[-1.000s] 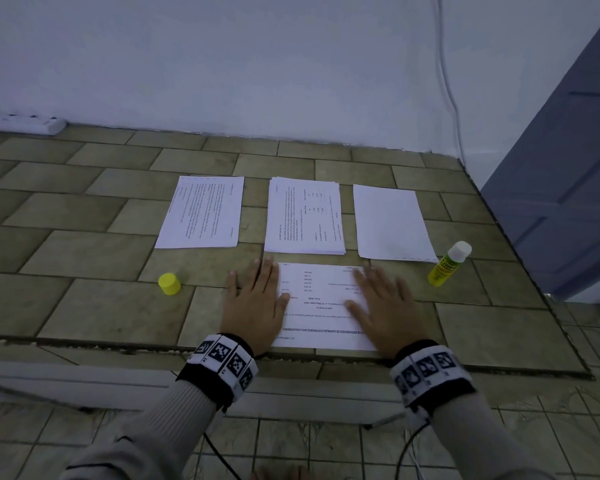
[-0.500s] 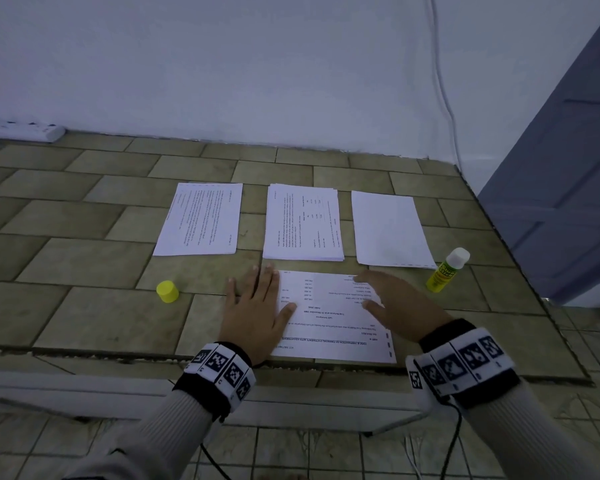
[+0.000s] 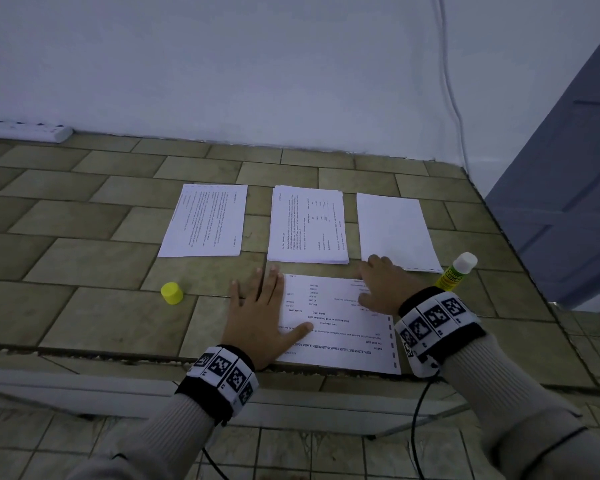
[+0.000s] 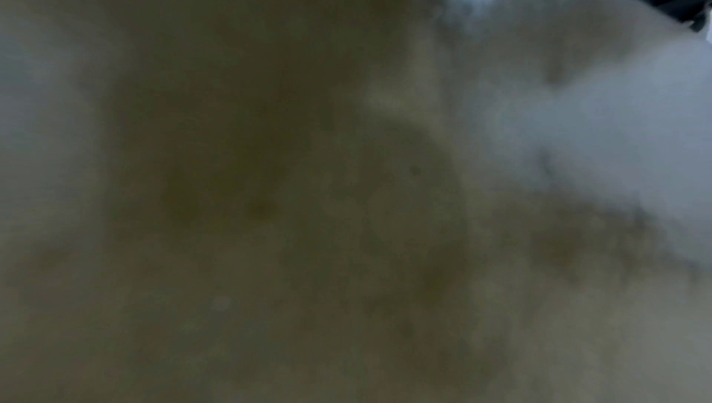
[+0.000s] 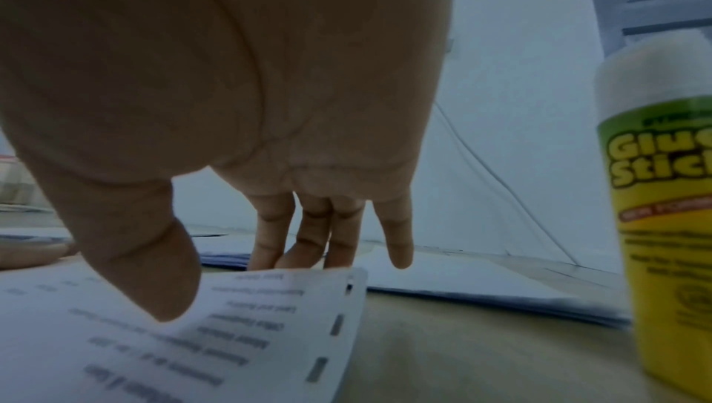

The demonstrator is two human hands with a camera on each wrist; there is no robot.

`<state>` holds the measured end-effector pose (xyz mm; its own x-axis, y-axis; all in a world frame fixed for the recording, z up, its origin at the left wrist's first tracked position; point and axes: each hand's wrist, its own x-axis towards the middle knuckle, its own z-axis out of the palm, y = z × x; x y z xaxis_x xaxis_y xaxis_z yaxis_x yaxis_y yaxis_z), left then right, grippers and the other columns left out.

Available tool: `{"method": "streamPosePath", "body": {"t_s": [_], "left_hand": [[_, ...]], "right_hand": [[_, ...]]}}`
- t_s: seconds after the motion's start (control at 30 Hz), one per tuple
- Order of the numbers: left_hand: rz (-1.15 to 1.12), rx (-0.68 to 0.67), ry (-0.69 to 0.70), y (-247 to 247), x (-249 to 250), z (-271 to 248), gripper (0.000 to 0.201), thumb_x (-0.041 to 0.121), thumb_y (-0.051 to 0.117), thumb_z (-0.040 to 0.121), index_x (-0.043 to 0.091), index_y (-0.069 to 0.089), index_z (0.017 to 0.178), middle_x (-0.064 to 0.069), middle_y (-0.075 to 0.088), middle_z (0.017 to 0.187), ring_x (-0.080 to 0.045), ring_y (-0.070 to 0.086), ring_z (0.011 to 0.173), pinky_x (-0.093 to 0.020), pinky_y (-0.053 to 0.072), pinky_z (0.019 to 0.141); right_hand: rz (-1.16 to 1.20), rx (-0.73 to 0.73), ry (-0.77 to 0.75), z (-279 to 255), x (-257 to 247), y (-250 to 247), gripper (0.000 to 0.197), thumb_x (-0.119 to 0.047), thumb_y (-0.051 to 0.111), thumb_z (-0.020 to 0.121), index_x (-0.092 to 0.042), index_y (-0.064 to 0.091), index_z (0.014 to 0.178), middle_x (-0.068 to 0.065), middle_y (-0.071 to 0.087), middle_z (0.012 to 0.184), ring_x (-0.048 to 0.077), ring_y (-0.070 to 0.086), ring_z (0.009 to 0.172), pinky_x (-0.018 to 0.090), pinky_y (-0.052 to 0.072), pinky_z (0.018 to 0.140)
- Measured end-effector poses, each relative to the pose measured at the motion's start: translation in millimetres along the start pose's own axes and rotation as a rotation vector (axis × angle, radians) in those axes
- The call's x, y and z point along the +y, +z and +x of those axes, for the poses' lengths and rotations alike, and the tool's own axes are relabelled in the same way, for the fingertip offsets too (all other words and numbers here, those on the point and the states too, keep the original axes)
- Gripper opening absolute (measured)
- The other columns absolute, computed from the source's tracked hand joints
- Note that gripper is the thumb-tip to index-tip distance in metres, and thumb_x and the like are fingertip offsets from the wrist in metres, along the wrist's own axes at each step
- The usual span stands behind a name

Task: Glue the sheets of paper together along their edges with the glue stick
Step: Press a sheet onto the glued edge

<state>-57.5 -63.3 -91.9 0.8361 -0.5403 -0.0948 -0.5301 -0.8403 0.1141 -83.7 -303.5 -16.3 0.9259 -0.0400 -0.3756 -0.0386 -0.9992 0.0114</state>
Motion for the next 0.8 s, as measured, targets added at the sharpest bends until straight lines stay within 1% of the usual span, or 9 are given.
{"method": "streamPosePath", "body": {"t_s": [0.13,0.3,0.4,0.47,0.53,0.6,0.7,0.73,0.8], "left_hand": [[-0.003,0.009,0.003,1,0,0,0.117,0.090,-0.010,0.068,0.014,-0.001,0.156,-0.001,-0.011,0.163,-0.023,-0.010,0.150,-0.056,-0.010,0.117],[0.010,0.005,-0.005,0,0,0,0.112,0.087,-0.014,0.069,0.016,-0.005,0.156,-0.004,-0.020,0.161,-0.023,-0.014,0.149,-0.056,-0.008,0.118],[0.003,0.017,-0.013,-2,1,-1,0.111,0.087,-0.016,0.069,0.017,-0.009,0.155,-0.006,-0.025,0.160,-0.024,-0.014,0.149,-0.057,-0.004,0.118],[-0.038,0.025,-0.023,-3,1,-2,0.112,0.088,-0.014,0.070,0.014,-0.011,0.154,-0.006,-0.022,0.161,-0.023,-0.013,0.149,-0.056,-0.003,0.119],[-0.071,0.031,-0.035,-5,2,-3,0.115,0.088,-0.013,0.069,0.011,-0.012,0.154,-0.008,-0.019,0.161,-0.022,-0.012,0.150,-0.054,-0.005,0.119],[-0.068,0.032,-0.041,-6,4,-4,0.118,0.088,-0.017,0.067,0.008,-0.010,0.154,-0.009,-0.019,0.161,-0.021,-0.013,0.150,-0.052,-0.006,0.120],[-0.066,0.023,-0.041,-6,4,-4,0.121,0.087,-0.022,0.064,0.008,-0.005,0.155,-0.008,-0.017,0.161,-0.019,-0.012,0.150,-0.050,-0.008,0.119],[-0.070,0.028,-0.039,-5,4,-4,0.121,0.086,-0.022,0.065,0.009,-0.003,0.155,-0.008,-0.014,0.162,-0.019,-0.011,0.150,-0.050,-0.009,0.119],[-0.059,0.033,-0.040,-4,4,-3,0.117,0.085,-0.021,0.068,0.010,0.001,0.155,-0.007,-0.010,0.163,-0.019,-0.010,0.150,-0.050,-0.009,0.118]], "right_hand": [[0.126,0.018,0.008,3,2,-8,0.011,-0.012,0.045,0.091,-0.009,0.042,0.101,0.011,0.045,0.114,0.025,0.044,0.106,0.032,0.041,0.079],[0.281,0.053,-0.036,-5,13,-24,0.020,-0.001,0.043,0.092,-0.020,0.043,0.097,0.003,0.058,0.098,0.022,0.059,0.089,0.032,0.053,0.073],[0.303,0.129,-0.078,-13,20,-36,0.022,0.000,0.051,0.091,-0.021,0.055,0.085,-0.003,0.058,0.095,0.015,0.058,0.092,0.017,0.043,0.071],[0.318,0.193,-0.074,-20,29,-50,0.024,-0.001,0.056,0.090,-0.021,0.062,0.079,-0.007,0.056,0.088,0.005,0.054,0.079,0.007,0.032,0.063],[0.341,0.295,-0.048,-27,38,-67,0.020,-0.002,0.059,0.088,-0.019,0.068,0.082,-0.008,0.056,0.086,-0.003,0.048,0.070,0.004,0.030,0.060],[0.439,0.379,-0.022,-28,50,-82,0.016,-0.003,0.061,0.086,-0.016,0.070,0.087,-0.006,0.060,0.084,-0.001,0.052,0.070,0.008,0.038,0.063],[0.688,0.417,0.007,-14,62,-86,0.014,-0.006,0.067,0.083,-0.018,0.069,0.090,0.003,0.066,0.089,0.020,0.065,0.080,0.035,0.055,0.075],[0.781,0.429,0.019,-6,60,-82,0.016,-0.005,0.069,0.082,-0.019,0.068,0.091,0.006,0.066,0.089,0.023,0.066,0.082,0.037,0.056,0.076],[0.961,0.444,0.064,11,50,-71,0.018,-0.001,0.068,0.082,-0.011,0.066,0.097,0.008,0.063,0.084,0.023,0.064,0.077,0.031,0.058,0.071]]}}
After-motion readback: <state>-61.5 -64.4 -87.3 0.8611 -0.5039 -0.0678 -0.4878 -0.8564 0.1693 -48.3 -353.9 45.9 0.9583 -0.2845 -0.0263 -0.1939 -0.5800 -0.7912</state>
